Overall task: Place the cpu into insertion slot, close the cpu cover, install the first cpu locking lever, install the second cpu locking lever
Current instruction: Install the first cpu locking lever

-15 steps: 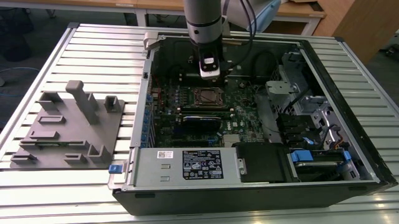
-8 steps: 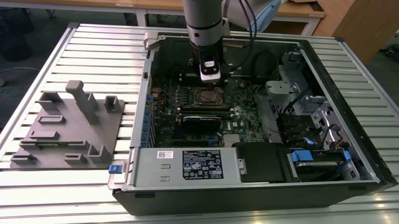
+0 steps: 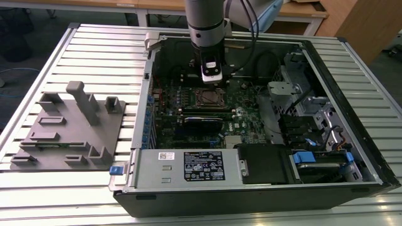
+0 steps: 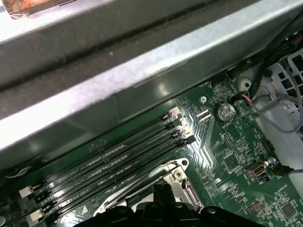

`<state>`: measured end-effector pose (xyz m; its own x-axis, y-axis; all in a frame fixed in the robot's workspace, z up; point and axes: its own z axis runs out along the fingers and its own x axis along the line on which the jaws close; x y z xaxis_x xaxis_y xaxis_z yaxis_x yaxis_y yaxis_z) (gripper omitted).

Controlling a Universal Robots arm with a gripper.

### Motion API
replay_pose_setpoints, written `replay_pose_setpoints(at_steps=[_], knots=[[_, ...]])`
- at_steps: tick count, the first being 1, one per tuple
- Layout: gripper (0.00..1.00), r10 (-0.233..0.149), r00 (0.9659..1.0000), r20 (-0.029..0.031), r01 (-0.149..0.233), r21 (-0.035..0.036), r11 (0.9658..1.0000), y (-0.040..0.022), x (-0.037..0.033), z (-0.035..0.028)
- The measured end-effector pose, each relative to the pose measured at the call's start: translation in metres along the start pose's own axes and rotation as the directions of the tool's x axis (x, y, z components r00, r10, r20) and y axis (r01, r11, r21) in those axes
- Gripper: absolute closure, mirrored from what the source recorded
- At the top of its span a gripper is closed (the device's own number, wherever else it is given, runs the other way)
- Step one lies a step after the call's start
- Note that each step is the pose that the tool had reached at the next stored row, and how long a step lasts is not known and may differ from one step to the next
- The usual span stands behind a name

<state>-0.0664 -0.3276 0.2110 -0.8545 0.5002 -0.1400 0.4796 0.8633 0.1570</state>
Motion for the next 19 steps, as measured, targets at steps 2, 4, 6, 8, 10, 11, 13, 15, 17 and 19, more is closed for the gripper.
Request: replay_pose_setpoints(at_steps=[2,4,6,8,10,11,13,15,17,19], knots=[[0.89,0.000,1.0000,-0.0089,0.000,0.0132,0.9999,-0.0001,0.0001,0.0004],[0.89,-0.001,0.9998,-0.0200,0.001,0.0294,0.9996,-0.0001,0.0002,0.0008],[0.89,0.000,0.9996,-0.0290,0.002,0.0405,0.9992,-0.0001,0.0003,0.0010],[0.89,0.000,0.9996,-0.0294,0.002,0.0409,0.9992,-0.0001,0.0003,0.0009],[0.89,0.000,0.9996,-0.0298,0.002,0.0412,0.9992,-0.0001,0.0002,0.0009],[0.89,0.000,0.9996,-0.0298,0.002,0.0411,0.9992,-0.0001,0.0002,0.0010],[0.89,0.000,0.9996,-0.0298,0.002,0.0413,0.9991,0.0002,0.0000,-0.0007],[0.89,0.000,0.9996,-0.0298,0.002,0.0412,0.9992,0.0008,-0.0005,-0.0043],[0.89,0.000,0.9996,-0.0298,0.002,0.0414,0.9991,0.0011,-0.0008,-0.0066],[0.89,-0.001,0.9996,-0.0295,0.002,0.0419,0.9991,0.0013,-0.0009,-0.0065]])
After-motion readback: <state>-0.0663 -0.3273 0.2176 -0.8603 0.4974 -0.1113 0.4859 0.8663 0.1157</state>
